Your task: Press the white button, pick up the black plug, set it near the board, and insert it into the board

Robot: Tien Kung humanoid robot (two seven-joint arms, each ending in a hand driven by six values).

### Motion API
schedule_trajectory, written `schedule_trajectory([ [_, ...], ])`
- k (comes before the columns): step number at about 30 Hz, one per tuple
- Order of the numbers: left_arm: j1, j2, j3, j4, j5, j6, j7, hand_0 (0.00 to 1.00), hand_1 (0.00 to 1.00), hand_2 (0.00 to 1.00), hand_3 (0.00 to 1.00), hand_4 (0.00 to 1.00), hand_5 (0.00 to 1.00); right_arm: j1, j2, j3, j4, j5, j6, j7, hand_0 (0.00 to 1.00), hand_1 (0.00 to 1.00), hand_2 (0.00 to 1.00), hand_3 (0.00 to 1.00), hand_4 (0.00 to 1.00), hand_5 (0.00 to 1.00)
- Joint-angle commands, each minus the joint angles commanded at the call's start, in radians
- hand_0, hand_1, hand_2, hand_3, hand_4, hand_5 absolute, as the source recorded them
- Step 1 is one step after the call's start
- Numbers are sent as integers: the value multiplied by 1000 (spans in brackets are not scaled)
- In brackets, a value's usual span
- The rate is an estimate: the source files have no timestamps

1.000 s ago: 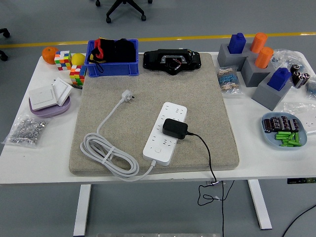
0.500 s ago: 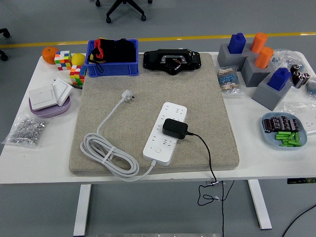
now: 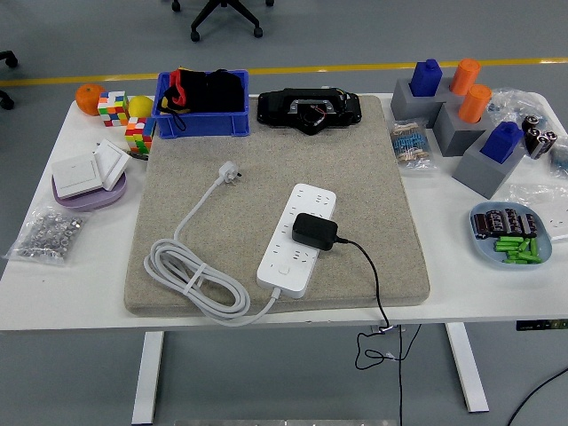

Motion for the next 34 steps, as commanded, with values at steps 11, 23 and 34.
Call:
schedule_trajectory([
  [11, -1, 2, -3, 0, 6, 0, 3, 708, 666, 585, 682, 664, 270, 8, 3, 0, 0, -3, -2, -5, 971, 885, 821, 798, 998, 658],
  [23, -5, 0, -2, 0, 3, 0, 1, 708, 666, 585, 681, 663, 270, 9, 2, 7, 6, -3, -7, -6, 969, 885, 820, 811, 998, 635],
  [34, -2, 1, 4, 0, 5, -1, 4, 707, 666, 585, 680, 663, 271, 3, 5, 1, 0, -1, -7, -8, 969, 884, 820, 810, 998, 609],
])
